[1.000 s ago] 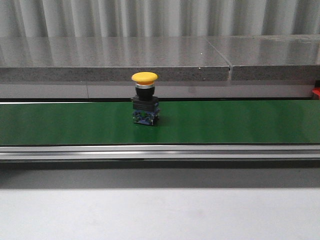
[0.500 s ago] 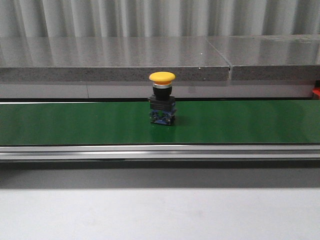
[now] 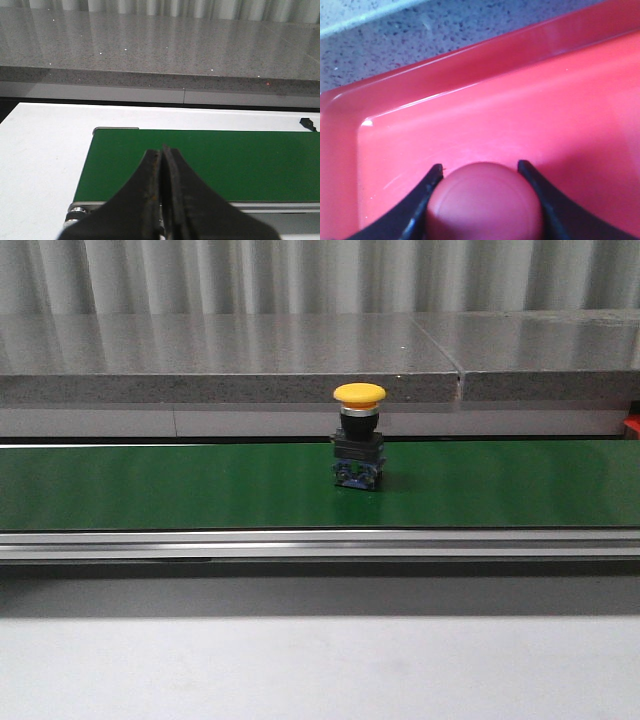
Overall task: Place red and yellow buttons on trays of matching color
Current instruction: 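Carry the red button into the red tray and open the right gripper, then lower the right gripper onto the yellow button on the belt and grasp it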
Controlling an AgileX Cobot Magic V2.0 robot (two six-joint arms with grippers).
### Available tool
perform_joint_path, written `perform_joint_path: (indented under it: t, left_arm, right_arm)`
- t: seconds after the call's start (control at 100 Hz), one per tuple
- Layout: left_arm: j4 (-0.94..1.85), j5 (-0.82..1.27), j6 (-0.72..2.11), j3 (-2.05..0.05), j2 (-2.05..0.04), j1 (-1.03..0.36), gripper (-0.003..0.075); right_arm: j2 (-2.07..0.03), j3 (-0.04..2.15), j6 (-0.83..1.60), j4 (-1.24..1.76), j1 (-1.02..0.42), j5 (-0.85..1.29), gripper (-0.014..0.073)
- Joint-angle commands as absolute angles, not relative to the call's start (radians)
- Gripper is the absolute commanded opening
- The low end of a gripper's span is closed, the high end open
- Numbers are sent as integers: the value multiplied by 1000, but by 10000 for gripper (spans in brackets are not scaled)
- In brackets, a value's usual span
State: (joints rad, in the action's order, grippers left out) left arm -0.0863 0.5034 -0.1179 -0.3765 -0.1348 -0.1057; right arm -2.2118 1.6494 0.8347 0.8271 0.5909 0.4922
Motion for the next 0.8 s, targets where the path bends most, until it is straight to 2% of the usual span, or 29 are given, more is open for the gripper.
perform_joint_path:
  t: [0.0, 0.12, 0.24, 0.5, 0.79]
  left_arm:
    - [-86, 428, -118, -401, -146, -113, -21]
    - [-86, 428, -118, -401, -146, -113, -21]
    - [-86, 428, -118, -401, -146, -113, -21]
    - [-86, 428, -118, -401, -146, -113, -21]
    - [-86, 428, -118, -401, -146, -113, -21]
  right_arm:
    - [-2150, 1686, 844, 847, 598, 472, 291]
    - [-2142, 1686, 844, 847, 598, 469, 491]
    - [-2124, 1686, 844, 847, 598, 437, 592]
    - [-2035, 1686, 844, 847, 598, 453, 599]
    - [-1885, 1680, 844, 847, 597, 623, 594]
